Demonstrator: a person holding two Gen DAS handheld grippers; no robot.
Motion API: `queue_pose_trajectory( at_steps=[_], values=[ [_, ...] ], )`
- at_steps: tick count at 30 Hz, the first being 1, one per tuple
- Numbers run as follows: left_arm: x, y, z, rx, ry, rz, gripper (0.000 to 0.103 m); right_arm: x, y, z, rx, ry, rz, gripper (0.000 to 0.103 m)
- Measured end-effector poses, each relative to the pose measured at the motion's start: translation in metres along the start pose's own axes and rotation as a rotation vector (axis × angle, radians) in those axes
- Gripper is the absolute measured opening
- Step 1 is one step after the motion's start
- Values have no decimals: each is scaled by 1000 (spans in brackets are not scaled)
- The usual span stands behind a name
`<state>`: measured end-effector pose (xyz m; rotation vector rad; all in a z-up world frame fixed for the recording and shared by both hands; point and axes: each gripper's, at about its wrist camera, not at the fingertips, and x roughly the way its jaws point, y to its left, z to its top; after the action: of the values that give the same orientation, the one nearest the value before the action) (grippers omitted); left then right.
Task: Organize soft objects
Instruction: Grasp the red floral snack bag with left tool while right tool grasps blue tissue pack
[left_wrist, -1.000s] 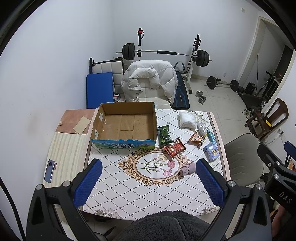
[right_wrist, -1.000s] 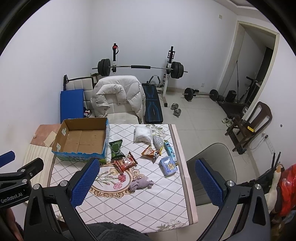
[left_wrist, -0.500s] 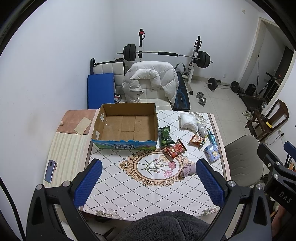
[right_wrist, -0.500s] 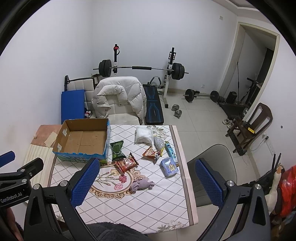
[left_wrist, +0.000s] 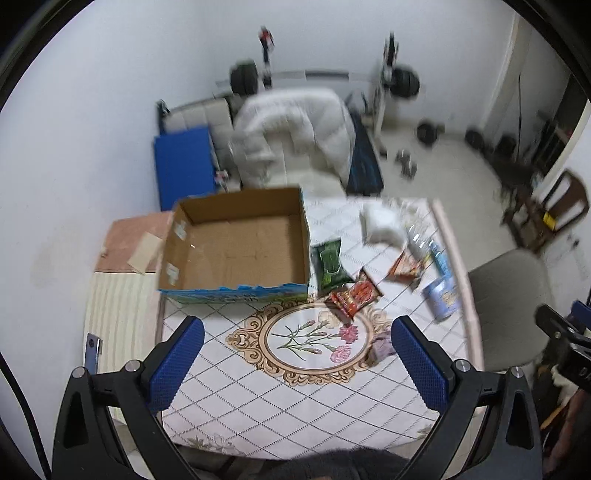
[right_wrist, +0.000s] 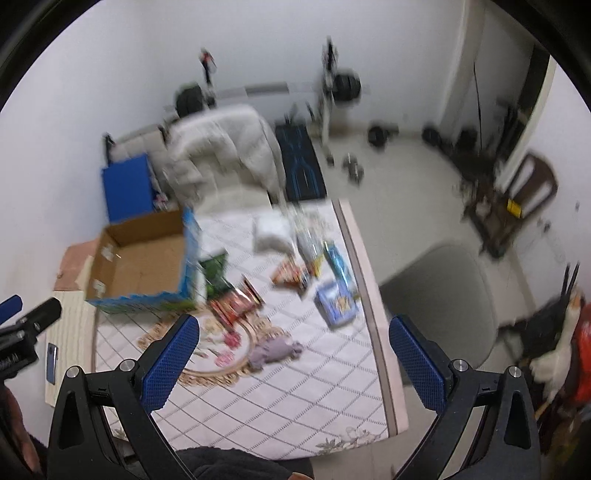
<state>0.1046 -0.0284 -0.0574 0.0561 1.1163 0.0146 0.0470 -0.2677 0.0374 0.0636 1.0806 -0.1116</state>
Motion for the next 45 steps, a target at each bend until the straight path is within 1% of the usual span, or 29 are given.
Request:
queue_pose_trajectory(
  at_steps=[1,2,3,4,5,8,11,14,17,19,20,21,22,23,24,25,26,27,28,29,31,34,37,38,39,40,41,43,45],
  values=[
    [27,-12,10,53,22,0,103,23,-10,3,9,33,-1,103],
    [51,-25,15,105,43,10,103,57,-22,7,-3,79,1,103],
    [79,-39,22,172,78,37,103,79,-29,9,-13,118,-3,103],
    [104,-53,25,231,116,45,103,108,-38,11,-17,173,-17,103],
    [139,-71,28,309,167,47,103,140,-48,11,-17,226,-21,103],
    [219,-112,24,481,297,55,103,221,-73,12,-23,341,-32,103],
    [283,-145,10,622,403,67,103,284,-88,13,-43,410,-40,103],
    [330,-162,-2,688,496,66,103,342,-93,16,-65,471,-21,103],
    [359,-172,-11,707,552,70,102,389,-93,14,-99,540,-16,103],
    [374,-177,-12,698,586,53,98,407,-88,9,-118,577,-6,103],
    [382,-180,-12,687,601,54,90,420,-87,6,-126,604,0,103],
    [387,-180,-13,673,622,48,74,431,-87,3,-132,621,4,103],
    [392,-179,-13,652,644,39,66,437,-86,1,-136,630,5,103],
    [396,-176,-14,619,666,47,55,446,-85,-2,-140,645,11,103],
    [399,-172,-14,567,687,53,54,454,-85,-5,-137,655,22,102],
    [400,-167,-14,513,704,49,54,458,-86,-6,-129,657,31,93],
    [400,-159,-16,422,745,45,51,462,-88,-10,-106,663,36,84],
    [399,-153,-19,358,782,23,51,464,-90,-14,-77,675,38,80],
    [398,-147,-24,272,815,-26,51,465,-92,-18,-39,696,59,77],
    [397,-141,-27,214,824,-51,52,466,-95,-25,12,728,99,77],
    [397,-135,-32,150,824,-74,52,467,-97,-34,70,758,133,77],
    [403,-129,-40,107,834,-93,55,468,-99,-40,79,730,78,79],
    [400,-127,-39,104,791,-102,56,477,-100,-43,119,730,58,79],
    [396,-127,-37,113,771,-95,52,482,-100,-47,131,725,42,79],
    [394,-126,-38,119,759,-88,44,484,-101,-47,136,722,33,79],
    [390,-124,-37,120,748,-92,44,486,-100,-51,140,720,24,78],
    [382,-120,-28,110,735,-95,43,486,-99,-57,144,711,6,71],
    [367,-111,-29,96,720,-101,42,483,-93,-62,132,687,-19,55],
    [348,-101,-29,82,688,-103,42,472,-89,-72,135,680,-5,51]
  ],
)
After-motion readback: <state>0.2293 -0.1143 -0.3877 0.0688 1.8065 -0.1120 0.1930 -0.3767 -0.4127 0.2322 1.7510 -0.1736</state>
